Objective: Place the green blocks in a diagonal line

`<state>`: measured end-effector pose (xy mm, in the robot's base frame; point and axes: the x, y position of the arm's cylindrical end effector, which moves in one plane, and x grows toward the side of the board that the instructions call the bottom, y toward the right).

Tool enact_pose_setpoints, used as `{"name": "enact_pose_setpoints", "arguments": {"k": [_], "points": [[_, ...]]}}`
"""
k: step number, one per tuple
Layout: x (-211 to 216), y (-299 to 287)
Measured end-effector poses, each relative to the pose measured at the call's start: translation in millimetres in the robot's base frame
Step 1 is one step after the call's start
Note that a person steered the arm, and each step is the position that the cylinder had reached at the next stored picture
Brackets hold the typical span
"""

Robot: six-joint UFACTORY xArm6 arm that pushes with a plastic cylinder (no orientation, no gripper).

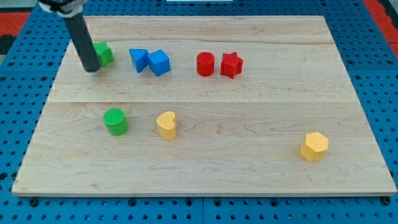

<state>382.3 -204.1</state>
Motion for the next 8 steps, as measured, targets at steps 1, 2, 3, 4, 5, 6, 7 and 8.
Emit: {"name": "enact_pose_setpoints", "arguments": {"k": [1,2,3,4,5,6,7,8], "points": [[9,-6],[-13,-74],[-45,-100],[-106,-9],[-135,6],[-105,-9],[-81,-14],[-65,-14]]}}
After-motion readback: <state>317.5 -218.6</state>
